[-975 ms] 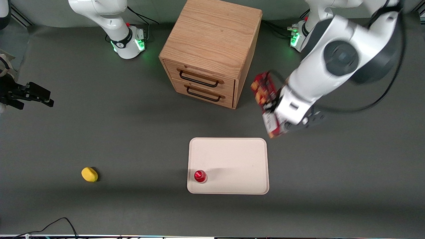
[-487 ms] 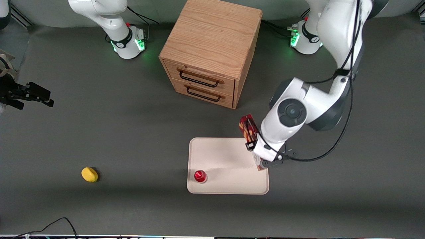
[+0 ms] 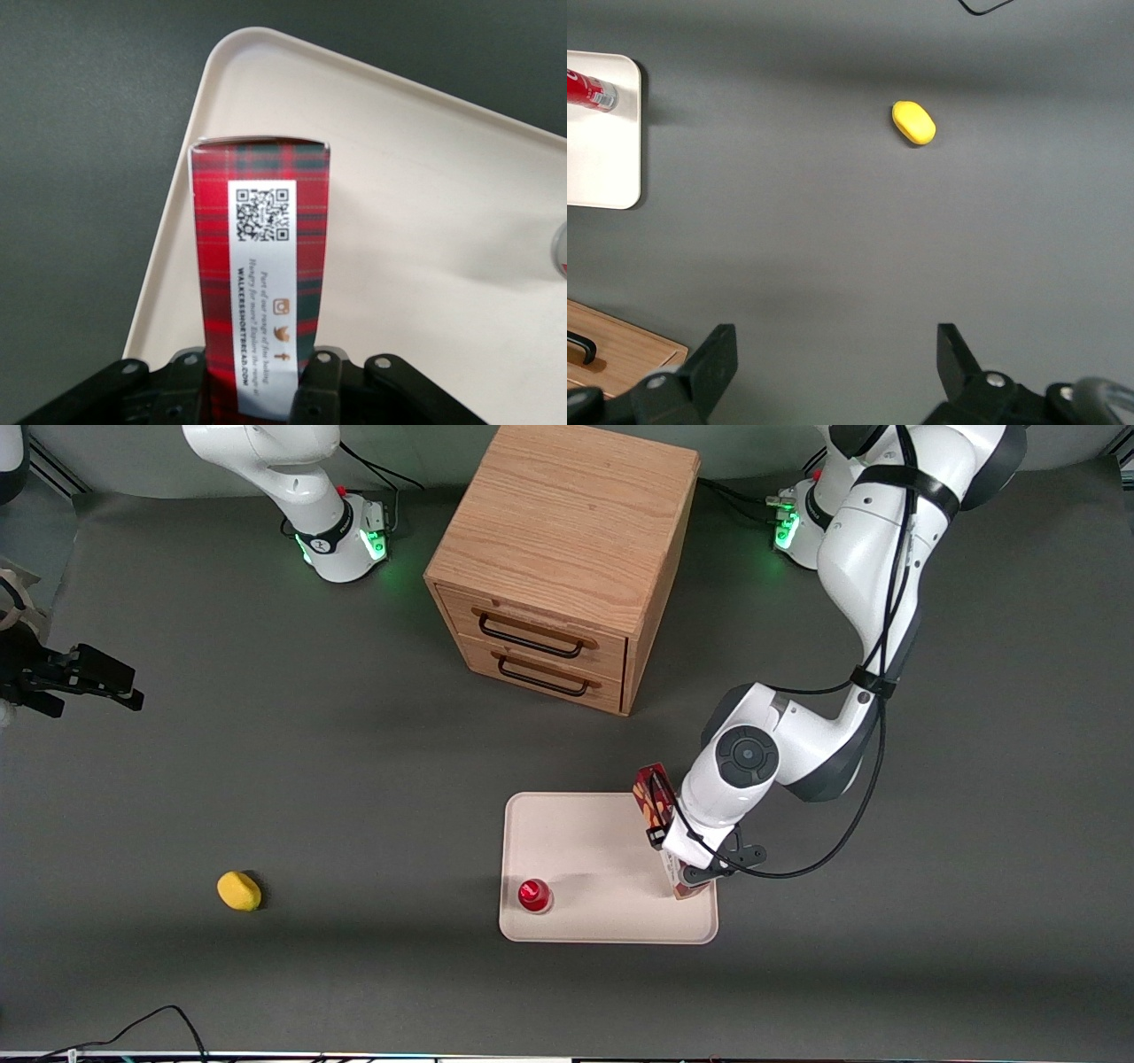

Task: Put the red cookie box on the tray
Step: 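Lower the box onto the tray and open the left gripper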

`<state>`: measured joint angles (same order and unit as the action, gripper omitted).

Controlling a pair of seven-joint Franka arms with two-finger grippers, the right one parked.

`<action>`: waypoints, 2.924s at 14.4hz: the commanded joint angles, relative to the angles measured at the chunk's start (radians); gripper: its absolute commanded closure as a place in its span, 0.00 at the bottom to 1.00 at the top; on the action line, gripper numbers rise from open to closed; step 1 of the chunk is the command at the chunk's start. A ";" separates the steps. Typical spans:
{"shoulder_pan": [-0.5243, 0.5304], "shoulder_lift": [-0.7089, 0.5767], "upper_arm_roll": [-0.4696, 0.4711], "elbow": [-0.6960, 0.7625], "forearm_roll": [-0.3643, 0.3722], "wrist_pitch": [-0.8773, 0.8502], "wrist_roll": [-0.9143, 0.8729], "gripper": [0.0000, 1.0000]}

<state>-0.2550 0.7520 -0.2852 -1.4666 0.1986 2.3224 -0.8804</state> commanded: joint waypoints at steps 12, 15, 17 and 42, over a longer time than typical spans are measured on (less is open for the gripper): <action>-0.004 0.044 0.031 -0.024 0.068 0.135 -0.025 1.00; -0.004 0.041 0.029 -0.005 0.058 0.115 -0.026 1.00; -0.004 0.044 0.029 0.026 0.051 0.086 -0.028 1.00; -0.007 0.030 -0.041 0.277 -0.057 -0.392 -0.034 0.00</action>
<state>-0.2551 0.8172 -0.3117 -1.2413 0.1873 2.0668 -0.8950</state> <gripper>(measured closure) 0.000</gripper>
